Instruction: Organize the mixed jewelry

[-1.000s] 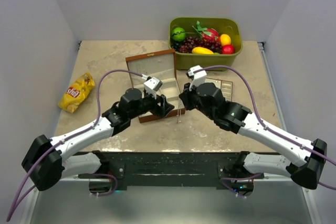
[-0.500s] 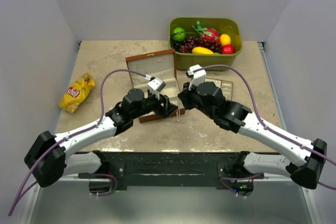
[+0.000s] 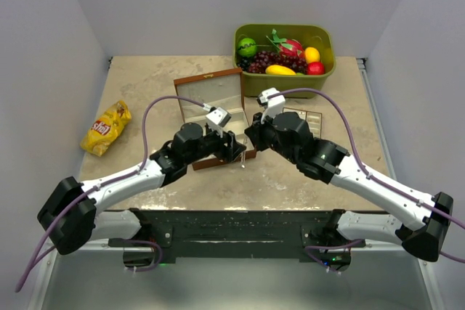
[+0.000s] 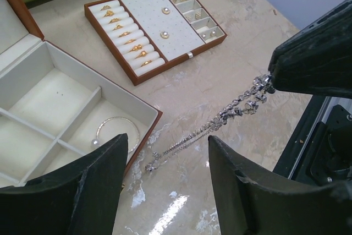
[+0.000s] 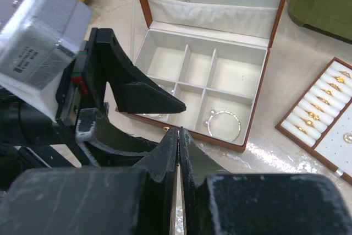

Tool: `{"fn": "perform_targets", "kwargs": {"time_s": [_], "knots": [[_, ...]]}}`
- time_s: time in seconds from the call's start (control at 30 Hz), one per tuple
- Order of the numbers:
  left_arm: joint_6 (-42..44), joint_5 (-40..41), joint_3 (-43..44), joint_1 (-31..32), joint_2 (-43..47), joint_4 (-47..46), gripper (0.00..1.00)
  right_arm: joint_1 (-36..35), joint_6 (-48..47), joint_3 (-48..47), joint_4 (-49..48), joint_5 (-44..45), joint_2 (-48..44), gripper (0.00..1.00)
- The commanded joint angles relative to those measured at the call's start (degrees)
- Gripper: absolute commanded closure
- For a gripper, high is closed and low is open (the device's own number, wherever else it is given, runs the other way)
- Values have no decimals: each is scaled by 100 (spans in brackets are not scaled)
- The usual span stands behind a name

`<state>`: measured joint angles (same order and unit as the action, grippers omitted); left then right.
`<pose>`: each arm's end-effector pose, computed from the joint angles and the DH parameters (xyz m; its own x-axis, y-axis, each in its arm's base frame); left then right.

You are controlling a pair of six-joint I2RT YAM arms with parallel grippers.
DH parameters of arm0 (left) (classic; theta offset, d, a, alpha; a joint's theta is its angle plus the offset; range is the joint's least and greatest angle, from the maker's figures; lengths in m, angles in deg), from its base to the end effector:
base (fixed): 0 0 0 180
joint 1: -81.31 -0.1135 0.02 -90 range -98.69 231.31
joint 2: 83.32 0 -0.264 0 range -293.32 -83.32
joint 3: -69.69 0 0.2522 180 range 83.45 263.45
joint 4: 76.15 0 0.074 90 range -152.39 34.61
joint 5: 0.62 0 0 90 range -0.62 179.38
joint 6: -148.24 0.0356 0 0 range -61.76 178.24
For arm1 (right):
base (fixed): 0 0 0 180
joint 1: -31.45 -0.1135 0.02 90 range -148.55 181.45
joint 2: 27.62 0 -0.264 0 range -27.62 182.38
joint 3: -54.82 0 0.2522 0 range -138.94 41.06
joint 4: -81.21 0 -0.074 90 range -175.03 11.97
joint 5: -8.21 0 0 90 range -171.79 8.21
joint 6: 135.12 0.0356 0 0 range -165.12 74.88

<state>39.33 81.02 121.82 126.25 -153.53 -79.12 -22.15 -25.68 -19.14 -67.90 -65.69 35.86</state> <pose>0.1916 -0.1985 0.2552 -0.4332 -0.0206 -0.9010 0.6953 0.6284 -0.3487 0.1572 0.1966 0.3579 -0.4012 -0.0053 -0.9160 -0.5149 0.8283 0.2207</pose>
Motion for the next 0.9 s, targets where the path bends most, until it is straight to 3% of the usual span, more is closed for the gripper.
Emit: {"fn": "perform_targets", "kwargs": {"time_s": [0.0,0.87], "knots": [[2,203,215,49,-80,-366,36,17,-19,-281,-192,-133,24,95],[81,510,311,93,219,-93,37,17,-2,-193,-245,-159,85,94]]}}
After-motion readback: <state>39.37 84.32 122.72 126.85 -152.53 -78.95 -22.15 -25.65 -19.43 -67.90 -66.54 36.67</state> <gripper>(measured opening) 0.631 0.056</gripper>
